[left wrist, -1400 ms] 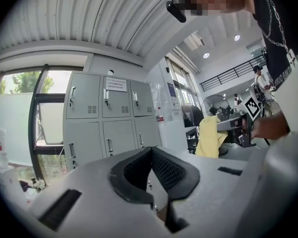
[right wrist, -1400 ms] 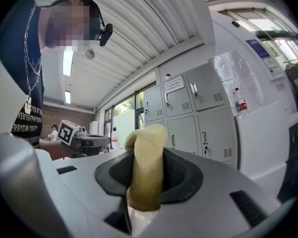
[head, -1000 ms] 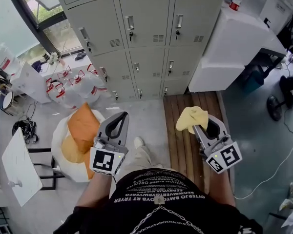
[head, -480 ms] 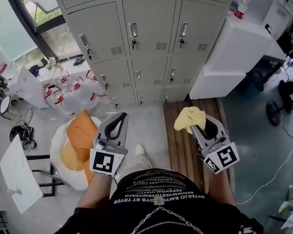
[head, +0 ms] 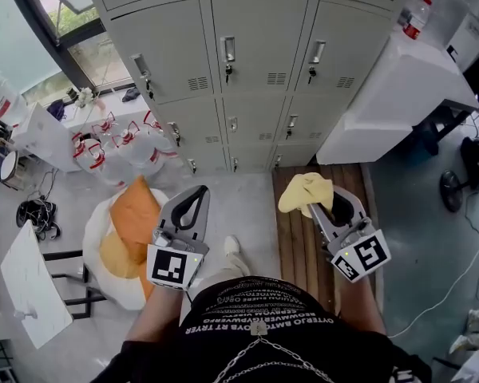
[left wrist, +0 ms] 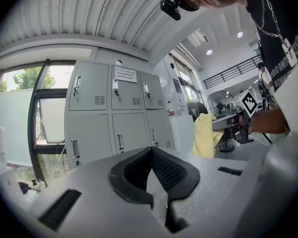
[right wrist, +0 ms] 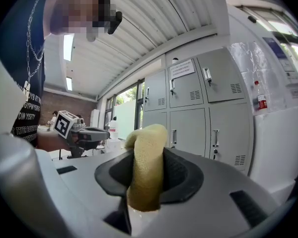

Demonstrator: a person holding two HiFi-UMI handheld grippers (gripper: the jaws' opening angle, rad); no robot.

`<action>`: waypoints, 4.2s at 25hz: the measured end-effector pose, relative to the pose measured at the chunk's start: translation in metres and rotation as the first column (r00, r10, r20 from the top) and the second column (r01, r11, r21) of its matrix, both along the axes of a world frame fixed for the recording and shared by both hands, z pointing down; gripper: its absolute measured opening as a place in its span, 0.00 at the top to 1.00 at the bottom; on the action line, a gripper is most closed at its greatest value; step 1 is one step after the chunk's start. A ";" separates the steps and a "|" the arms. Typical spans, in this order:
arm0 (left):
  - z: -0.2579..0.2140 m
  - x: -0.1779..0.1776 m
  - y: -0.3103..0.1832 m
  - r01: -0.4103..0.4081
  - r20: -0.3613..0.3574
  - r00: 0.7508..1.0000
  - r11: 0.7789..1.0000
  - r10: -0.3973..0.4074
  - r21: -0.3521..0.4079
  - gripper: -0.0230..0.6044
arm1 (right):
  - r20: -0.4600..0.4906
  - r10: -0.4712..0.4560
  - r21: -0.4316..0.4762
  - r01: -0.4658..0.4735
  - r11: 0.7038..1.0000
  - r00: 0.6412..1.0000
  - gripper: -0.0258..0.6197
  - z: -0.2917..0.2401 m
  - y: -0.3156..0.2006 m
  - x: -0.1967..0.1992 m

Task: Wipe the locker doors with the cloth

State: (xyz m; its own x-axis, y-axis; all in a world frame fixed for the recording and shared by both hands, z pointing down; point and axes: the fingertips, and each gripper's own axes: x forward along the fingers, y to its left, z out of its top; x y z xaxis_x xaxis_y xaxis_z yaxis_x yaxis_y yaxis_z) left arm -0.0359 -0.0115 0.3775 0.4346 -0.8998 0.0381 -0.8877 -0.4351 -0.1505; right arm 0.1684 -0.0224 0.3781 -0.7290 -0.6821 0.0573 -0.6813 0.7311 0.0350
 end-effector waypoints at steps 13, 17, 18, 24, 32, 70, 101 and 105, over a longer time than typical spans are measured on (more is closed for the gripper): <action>0.012 0.010 -0.057 -0.074 -0.001 0.997 0.997 0.074 -0.017 0.96 | -0.011 0.042 -0.044 -0.043 0.998 0.999 0.78 0.006 -0.042 0.005; 0.015 0.012 -0.074 -0.097 -0.010 0.995 0.995 0.097 -0.020 0.95 | -0.016 0.051 -0.047 -0.052 0.998 0.999 0.78 0.008 -0.054 0.003; 0.016 0.013 -0.077 -0.103 -0.008 0.995 0.994 0.102 -0.022 0.95 | -0.018 0.053 -0.049 -0.054 0.997 0.998 0.78 0.009 -0.057 0.003; 0.020 0.018 -0.098 -0.142 -0.003 0.990 0.989 0.142 -0.029 0.95 | -0.020 0.070 -0.056 -0.071 0.996 0.997 0.78 0.010 -0.075 -0.001; 0.026 0.007 -0.124 -0.169 -0.007 0.986 0.985 0.169 -0.042 0.95 | -0.023 0.082 -0.053 -0.083 0.995 0.996 0.78 0.006 -0.102 -0.020; 0.008 -0.066 -0.201 -0.179 -0.007 0.984 0.984 0.179 0.022 0.95 | -0.020 0.089 0.021 -0.088 0.996 0.996 0.78 -0.024 -0.184 -0.098; 0.016 -0.093 -0.303 0.034 -0.005 0.999 0.999 -0.034 -0.014 0.95 | -0.047 -0.183 0.146 0.188 0.971 0.982 0.78 -0.073 -0.338 -0.147; 0.014 -0.089 -0.311 0.033 -0.012 0.999 0.999 -0.033 -0.002 0.95 | -0.045 -0.205 0.155 0.209 0.965 0.978 0.78 -0.098 -0.360 -0.160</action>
State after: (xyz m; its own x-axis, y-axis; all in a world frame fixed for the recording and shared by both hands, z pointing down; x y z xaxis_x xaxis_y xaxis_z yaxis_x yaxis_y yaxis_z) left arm -0.1244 -0.3221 0.3915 0.4050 -0.9137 0.0348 -0.9034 -0.4057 -0.1390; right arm 0.0086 -0.3828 0.2804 -0.8548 -0.5186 -0.0164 -0.5128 0.8397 0.1788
